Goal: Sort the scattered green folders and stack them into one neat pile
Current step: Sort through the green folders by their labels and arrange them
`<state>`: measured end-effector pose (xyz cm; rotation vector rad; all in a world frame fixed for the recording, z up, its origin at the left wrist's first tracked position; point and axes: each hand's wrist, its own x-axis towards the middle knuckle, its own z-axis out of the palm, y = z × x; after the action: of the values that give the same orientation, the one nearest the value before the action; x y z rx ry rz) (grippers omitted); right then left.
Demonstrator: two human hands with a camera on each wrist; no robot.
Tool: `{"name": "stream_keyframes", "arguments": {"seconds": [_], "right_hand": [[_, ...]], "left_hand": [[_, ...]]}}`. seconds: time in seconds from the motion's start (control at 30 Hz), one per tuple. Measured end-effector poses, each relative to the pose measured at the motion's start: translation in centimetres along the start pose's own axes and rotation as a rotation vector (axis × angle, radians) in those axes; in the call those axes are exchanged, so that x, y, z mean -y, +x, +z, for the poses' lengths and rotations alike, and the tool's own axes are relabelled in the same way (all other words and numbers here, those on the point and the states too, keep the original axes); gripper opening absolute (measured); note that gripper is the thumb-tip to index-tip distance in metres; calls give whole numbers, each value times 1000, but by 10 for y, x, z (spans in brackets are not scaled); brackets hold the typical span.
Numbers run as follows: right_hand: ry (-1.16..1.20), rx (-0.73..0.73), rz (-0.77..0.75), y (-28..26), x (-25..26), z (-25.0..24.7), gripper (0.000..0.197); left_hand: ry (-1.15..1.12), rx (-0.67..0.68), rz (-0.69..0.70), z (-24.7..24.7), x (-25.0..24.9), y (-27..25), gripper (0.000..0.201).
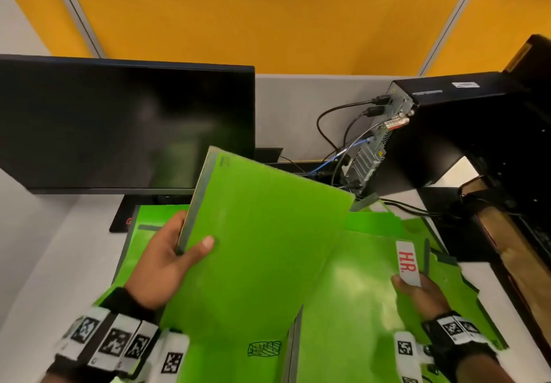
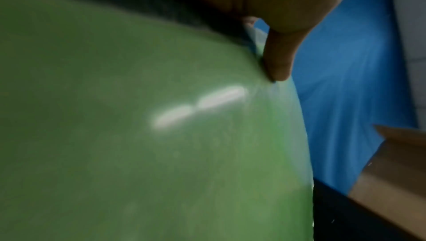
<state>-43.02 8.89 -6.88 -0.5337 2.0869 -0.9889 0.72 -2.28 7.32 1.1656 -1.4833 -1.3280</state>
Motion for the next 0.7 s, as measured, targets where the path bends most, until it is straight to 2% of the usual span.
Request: {"name": "stream_keyframes", "arguments": {"seconds": [0.07,0.13,0.23,0.33,0.43,0.53,0.63,0.7], "right_hand": [[-18,21,5,0,0,-1,41],[-24,32,8,2,-1,0,42],[-27,48,11,2,-2,1,45],[-21,52,11,0,-1,2,46],[-9,48,23,0,3,3,43],[-35,46,20,3,0,2,43],[-12,16,35,4,-3,3,39],[3,1,35,4,-5,5,35]], "left_hand": [[-71,38,91,10,-27,15,38],[-144,15,118,24,-41,31,25],[-245,17,37,50,-32,47,31],[-195,47,-58,80,-6,53,34],[-67,136,-155,105,32,48,33],[42,180,-286,121,70,38,48],[357,253,-350,131,100,24,62],[579,314,-324,136,110,12,60]]}}
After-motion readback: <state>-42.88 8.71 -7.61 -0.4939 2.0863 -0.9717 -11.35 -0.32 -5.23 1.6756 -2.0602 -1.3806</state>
